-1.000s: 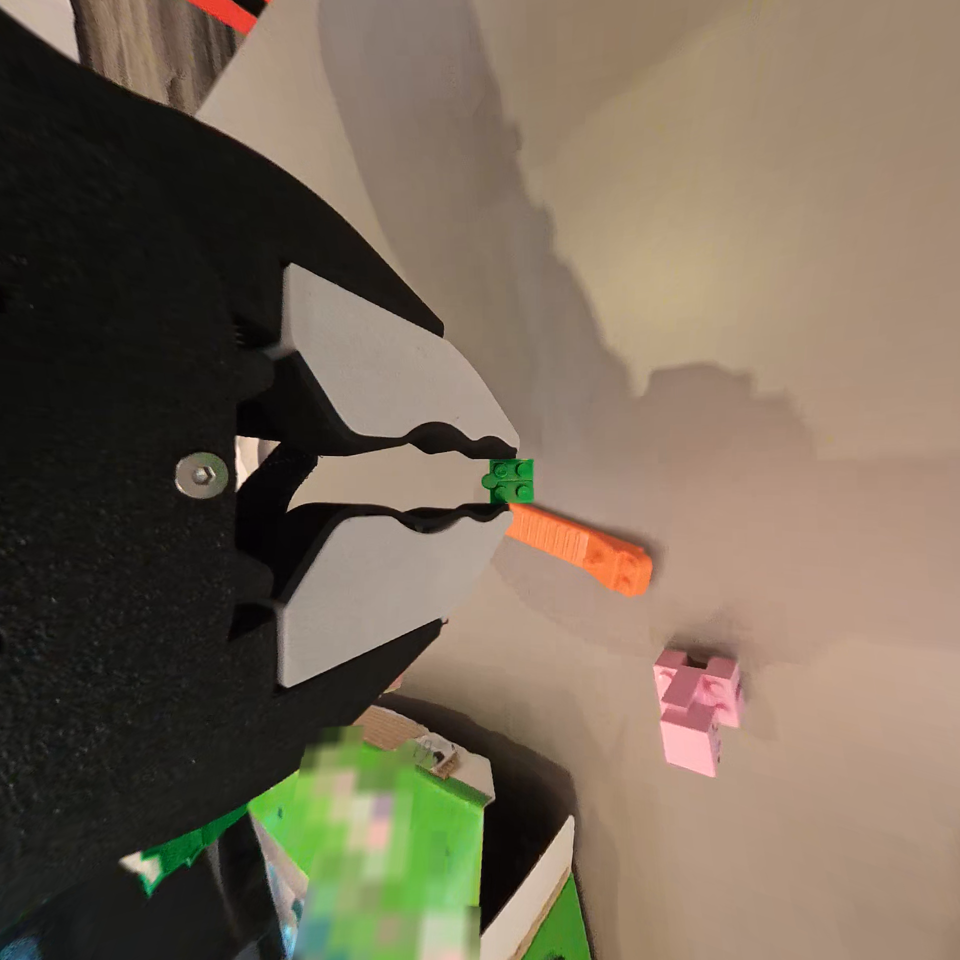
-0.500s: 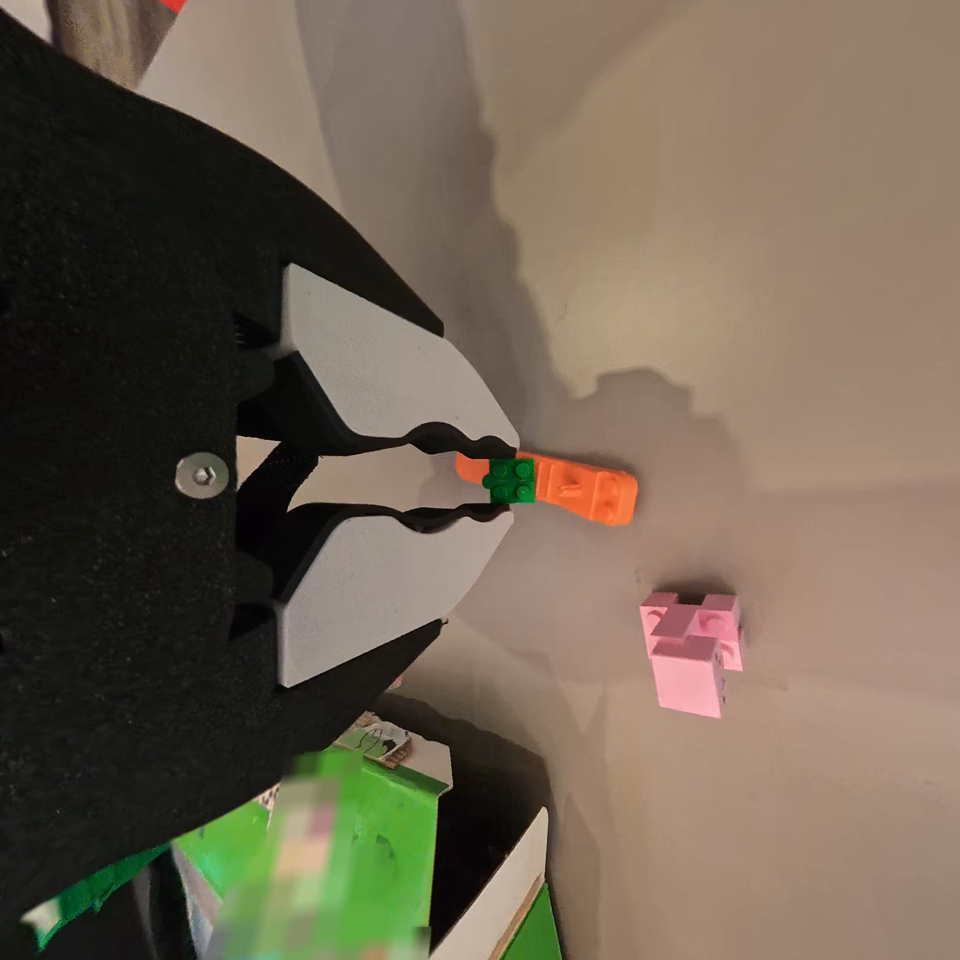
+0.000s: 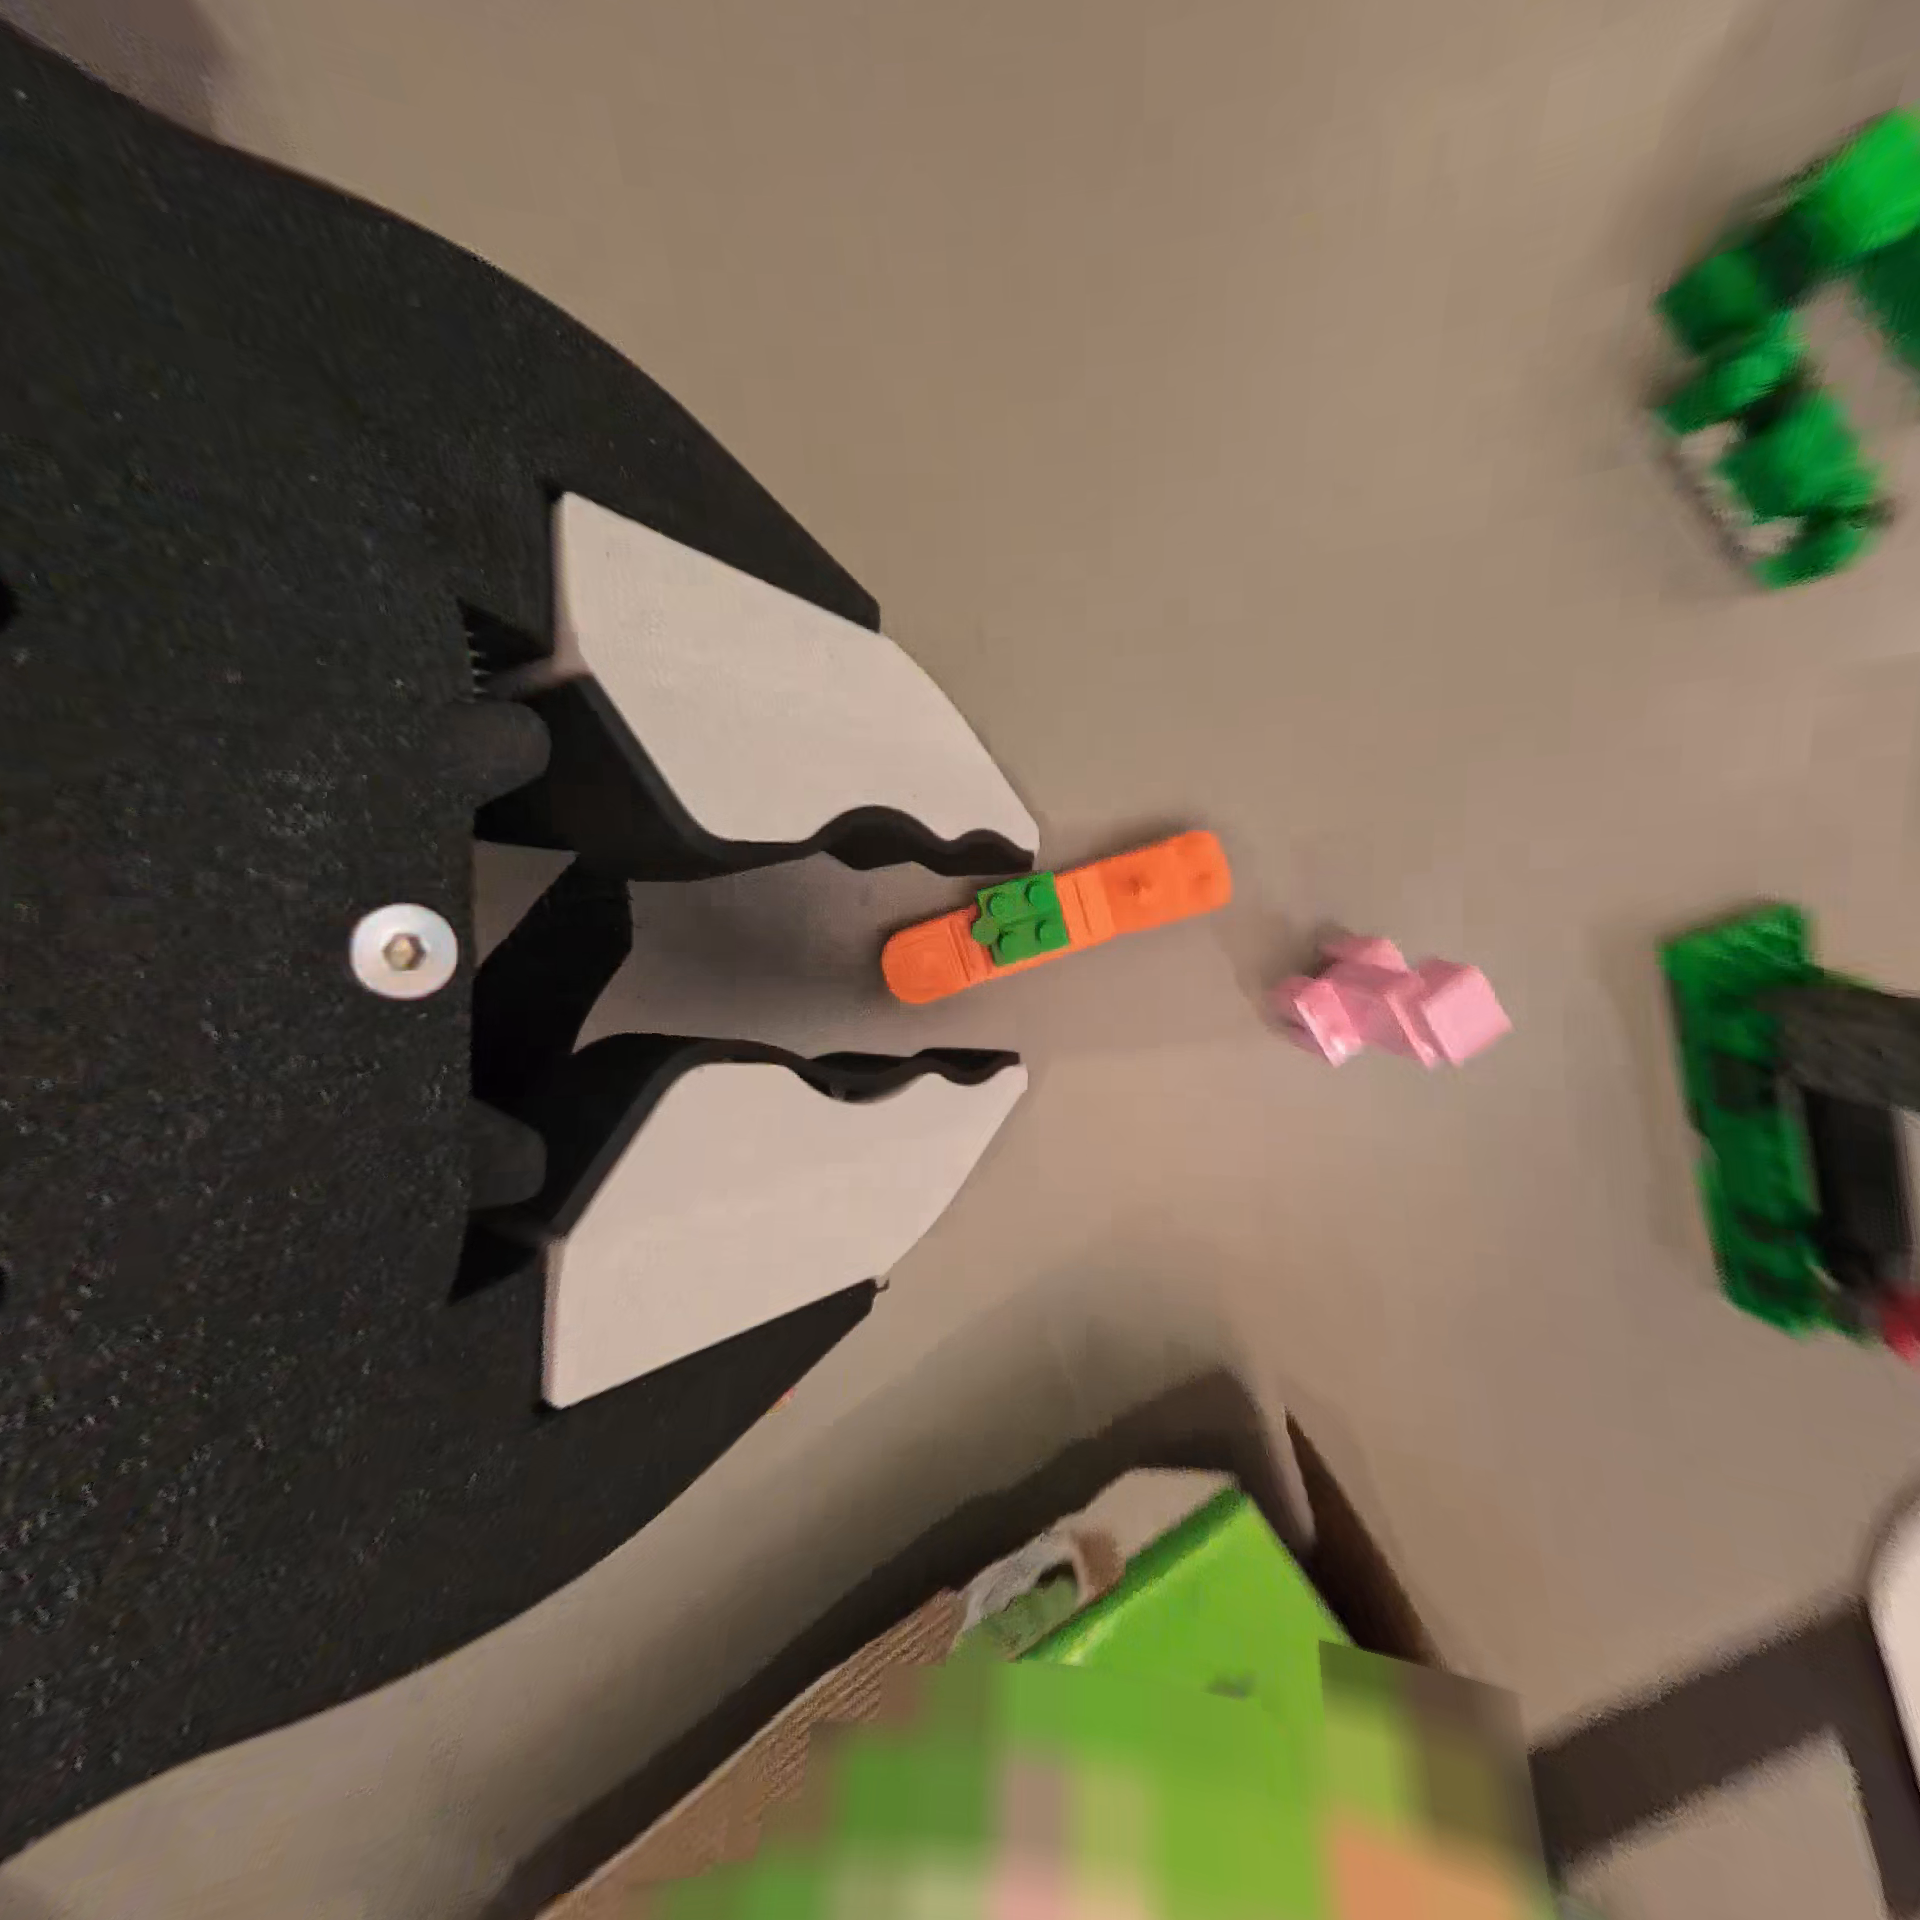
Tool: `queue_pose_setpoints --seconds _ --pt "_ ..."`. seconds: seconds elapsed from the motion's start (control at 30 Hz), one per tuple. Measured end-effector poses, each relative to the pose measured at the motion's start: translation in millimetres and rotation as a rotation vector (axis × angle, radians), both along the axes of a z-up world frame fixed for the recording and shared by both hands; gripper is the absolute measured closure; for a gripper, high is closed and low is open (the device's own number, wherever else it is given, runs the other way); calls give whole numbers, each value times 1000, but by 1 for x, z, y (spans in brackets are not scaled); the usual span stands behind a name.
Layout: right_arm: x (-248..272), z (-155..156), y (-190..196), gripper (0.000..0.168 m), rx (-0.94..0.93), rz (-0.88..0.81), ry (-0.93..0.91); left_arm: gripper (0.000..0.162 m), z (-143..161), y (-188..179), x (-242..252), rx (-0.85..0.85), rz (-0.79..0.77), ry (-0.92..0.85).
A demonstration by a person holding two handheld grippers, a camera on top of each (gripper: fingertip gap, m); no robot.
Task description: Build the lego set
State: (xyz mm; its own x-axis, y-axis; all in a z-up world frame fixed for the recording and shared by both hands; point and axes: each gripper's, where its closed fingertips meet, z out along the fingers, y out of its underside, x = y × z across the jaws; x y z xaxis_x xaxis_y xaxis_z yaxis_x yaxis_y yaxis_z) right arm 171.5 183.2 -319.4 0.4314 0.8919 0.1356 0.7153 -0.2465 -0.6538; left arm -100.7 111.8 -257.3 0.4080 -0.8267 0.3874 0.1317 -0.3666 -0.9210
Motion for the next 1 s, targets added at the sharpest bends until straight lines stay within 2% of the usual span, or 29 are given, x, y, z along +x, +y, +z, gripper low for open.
queue_pose_setpoints --seconds 0.1,0.17,0.47,0.73,1.0 --pt "6 11 -2 139 62 -78 196 147 9 1 1 69 26 -38" --pt "10 9 -4 139 60 -94 246 147 14 2 6 117 34 -48" --pt "8 -18 -4 134 -99 -24 192 147 14 -3 24 171 6 -16" --pt "-2 -18 -20 135 -112 10 196 147 20 0 15 140 17 -98" --pt "-23 -18 -40 135 -39 65 140 147 14 -2 22 139 2 -35"
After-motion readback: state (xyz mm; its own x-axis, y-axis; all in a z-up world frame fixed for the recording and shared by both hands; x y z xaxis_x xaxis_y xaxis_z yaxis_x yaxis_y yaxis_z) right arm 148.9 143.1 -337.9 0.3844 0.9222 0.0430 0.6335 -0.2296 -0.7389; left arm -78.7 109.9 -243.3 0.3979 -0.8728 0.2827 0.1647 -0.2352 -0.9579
